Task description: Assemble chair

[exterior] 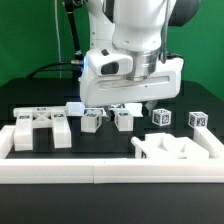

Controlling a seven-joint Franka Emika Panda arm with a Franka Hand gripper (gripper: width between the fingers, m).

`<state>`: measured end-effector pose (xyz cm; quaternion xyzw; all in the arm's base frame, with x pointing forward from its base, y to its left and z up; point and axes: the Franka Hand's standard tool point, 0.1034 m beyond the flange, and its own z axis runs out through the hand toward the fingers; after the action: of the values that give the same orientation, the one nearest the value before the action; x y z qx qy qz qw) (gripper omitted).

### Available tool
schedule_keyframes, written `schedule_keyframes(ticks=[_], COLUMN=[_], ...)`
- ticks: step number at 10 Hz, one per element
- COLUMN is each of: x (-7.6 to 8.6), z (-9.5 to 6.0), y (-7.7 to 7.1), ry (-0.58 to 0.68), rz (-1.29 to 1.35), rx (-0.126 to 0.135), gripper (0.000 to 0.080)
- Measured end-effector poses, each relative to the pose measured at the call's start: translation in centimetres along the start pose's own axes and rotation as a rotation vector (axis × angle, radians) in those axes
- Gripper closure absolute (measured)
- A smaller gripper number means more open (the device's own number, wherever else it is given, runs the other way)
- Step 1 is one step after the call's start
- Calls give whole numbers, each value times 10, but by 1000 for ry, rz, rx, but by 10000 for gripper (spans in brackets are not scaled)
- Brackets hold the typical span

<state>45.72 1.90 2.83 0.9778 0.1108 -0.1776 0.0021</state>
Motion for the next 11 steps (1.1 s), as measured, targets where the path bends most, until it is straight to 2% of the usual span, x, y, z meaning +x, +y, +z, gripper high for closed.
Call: schedule_keyframes(ticks=[2,5,8,9,11], x=[-1,-9,-16,-14,-9], z=[5,7,21,24,24], y=[7,0,6,6,6], ry=[-99,-349,-562,-602,-602], rz=[10,8,20,22,21], rx=[13,44,8,9,9], gripper=[150,150,150,150,150])
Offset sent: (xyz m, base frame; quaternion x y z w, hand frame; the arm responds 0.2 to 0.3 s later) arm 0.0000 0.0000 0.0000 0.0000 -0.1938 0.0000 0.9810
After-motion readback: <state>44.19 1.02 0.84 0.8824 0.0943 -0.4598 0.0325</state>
